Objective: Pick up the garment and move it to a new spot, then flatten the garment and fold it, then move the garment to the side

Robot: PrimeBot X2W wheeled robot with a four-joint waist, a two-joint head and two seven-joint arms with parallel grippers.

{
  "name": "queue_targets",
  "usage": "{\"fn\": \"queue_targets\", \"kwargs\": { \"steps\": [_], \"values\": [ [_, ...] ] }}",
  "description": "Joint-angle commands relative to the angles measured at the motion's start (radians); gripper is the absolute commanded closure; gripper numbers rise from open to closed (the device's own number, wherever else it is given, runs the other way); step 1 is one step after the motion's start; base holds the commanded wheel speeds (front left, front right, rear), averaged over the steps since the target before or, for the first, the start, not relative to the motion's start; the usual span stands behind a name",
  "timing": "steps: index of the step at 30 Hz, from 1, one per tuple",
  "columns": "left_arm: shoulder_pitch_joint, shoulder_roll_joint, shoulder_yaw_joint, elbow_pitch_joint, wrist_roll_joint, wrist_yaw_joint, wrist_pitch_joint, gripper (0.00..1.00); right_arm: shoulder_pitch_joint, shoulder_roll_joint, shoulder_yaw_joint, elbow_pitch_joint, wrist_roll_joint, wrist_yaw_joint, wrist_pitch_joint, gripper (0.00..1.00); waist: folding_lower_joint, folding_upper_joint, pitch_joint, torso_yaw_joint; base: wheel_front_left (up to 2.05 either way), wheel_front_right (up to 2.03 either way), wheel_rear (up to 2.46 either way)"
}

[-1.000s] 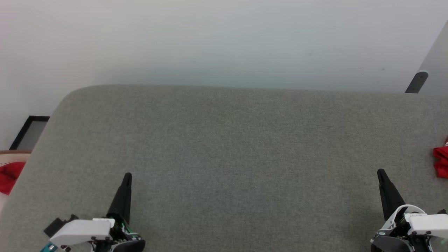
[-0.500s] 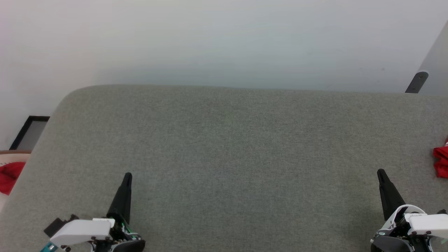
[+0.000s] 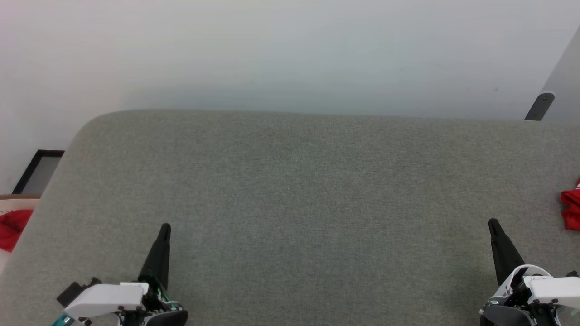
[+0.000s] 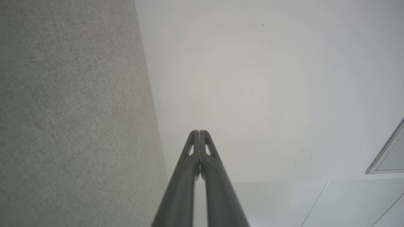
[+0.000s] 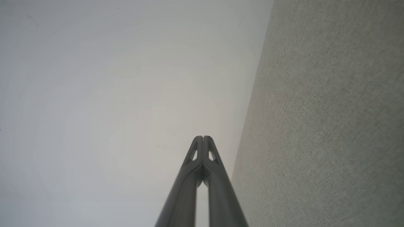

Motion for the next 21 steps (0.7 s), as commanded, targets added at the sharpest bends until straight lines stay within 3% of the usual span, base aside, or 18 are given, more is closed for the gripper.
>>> {"fn": "queue_targets", "kwargs": {
  "steps": [1, 21],
  "values": [
    [-0.01, -0.001, 0.003, 0.001, 0.004, -0.003, 0.001, 1.0, -0.004, 0.004, 0.001, 0.0, 0.002, 0.0, 0.001, 1.0, 0.0, -0.0001, 0.0, 0.0, 0.0, 0.0, 0.0],
    [-0.01, -0.002, 0.003, 0.001, 0.005, -0.003, 0.002, 1.0, -0.004, 0.004, 0.001, 0.0, 0.002, 0.0, 0.001, 1.0, 0.0, -0.0001, 0.0, 0.0, 0.0, 0.0, 0.0]
  ]
}}
